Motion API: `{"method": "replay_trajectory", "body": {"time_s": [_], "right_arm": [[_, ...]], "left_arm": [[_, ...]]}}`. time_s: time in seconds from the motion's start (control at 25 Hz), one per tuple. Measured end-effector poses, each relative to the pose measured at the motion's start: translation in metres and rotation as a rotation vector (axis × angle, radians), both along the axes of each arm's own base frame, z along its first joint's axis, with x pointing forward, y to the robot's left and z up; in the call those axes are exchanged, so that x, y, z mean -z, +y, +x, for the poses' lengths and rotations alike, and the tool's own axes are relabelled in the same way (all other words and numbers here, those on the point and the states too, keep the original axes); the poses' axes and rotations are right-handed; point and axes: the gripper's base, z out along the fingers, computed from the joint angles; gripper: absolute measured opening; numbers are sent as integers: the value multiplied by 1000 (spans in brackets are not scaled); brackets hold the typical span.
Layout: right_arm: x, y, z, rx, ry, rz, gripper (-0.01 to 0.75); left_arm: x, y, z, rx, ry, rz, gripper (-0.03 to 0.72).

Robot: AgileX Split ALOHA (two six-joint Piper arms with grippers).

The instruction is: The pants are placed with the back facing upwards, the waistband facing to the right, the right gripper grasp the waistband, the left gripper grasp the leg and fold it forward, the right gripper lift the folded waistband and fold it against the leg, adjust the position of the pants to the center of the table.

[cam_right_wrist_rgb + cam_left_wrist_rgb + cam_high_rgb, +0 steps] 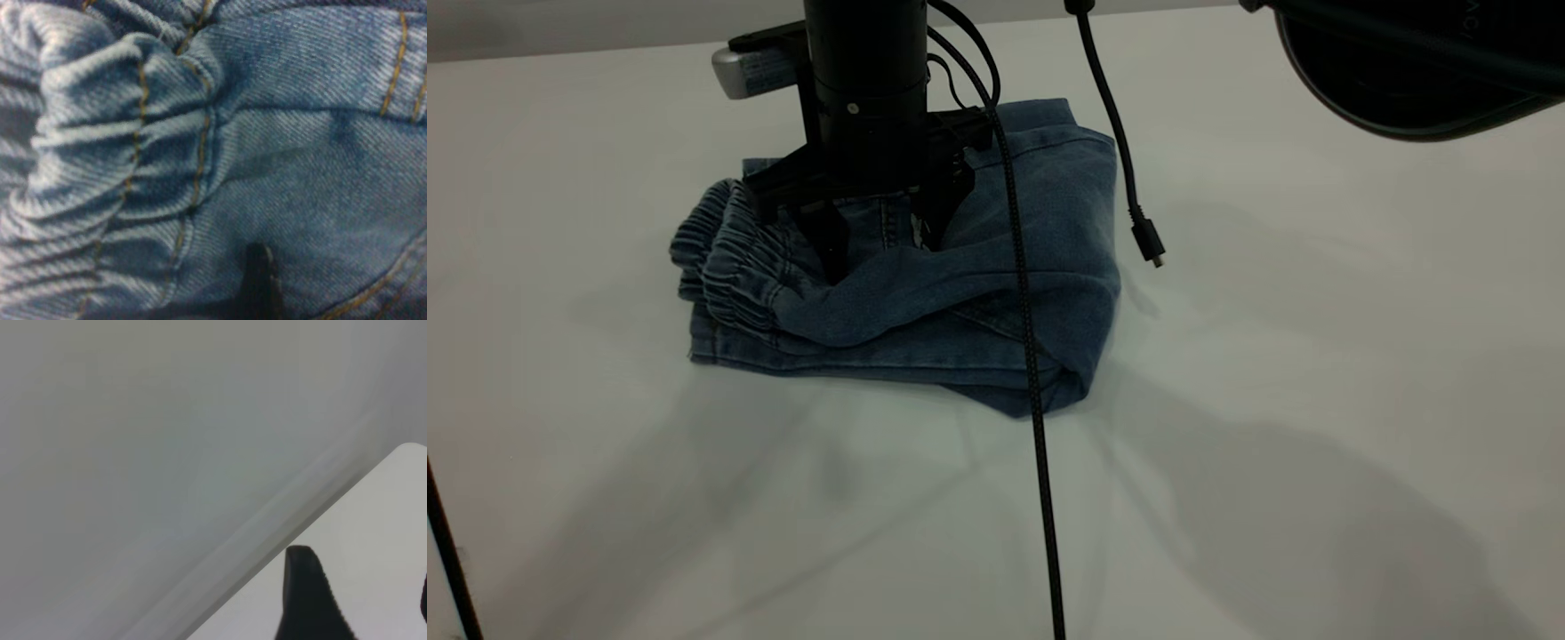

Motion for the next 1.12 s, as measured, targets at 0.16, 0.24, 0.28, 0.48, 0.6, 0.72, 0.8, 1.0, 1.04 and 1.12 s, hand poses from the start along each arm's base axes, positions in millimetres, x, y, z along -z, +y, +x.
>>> {"method": "replay_trajectory", "body": {"time_s": [0.16,0.24,0.28,0.48,0.6,0.72,0.8,1.0,1.04,1.12], "right_arm": [[-4,1,0,-46,-8,6,495],[-7,1,0,-83,-17,7,495],[-9,1,0,-87,-22,9,495],[-23,1,2,-89,-48,14,495],[-39,1,2,-87,-75,28,495],[-62,1,2,-86,-109,54,495],[-78,2,1,-83,-126,83,495],[-131,-1,-3,-81,-198,151,495],[-144,-2,-5,-81,-218,165,495],[-168,-4,-9,-81,-249,199,495]], "left_arm": [[0,0,0,0,0,0,379],[0,0,0,1,-1,2,379],[0,0,0,2,-3,5,379],[0,0,0,6,-11,17,379],[0,0,0,7,-12,18,379],[0,0,0,7,-14,18,379],[-3,1,-2,7,-21,14,379],[-15,7,-12,14,-62,17,379],[-18,9,-15,14,-71,11,379],[-24,13,-20,13,-83,4,379]]}}
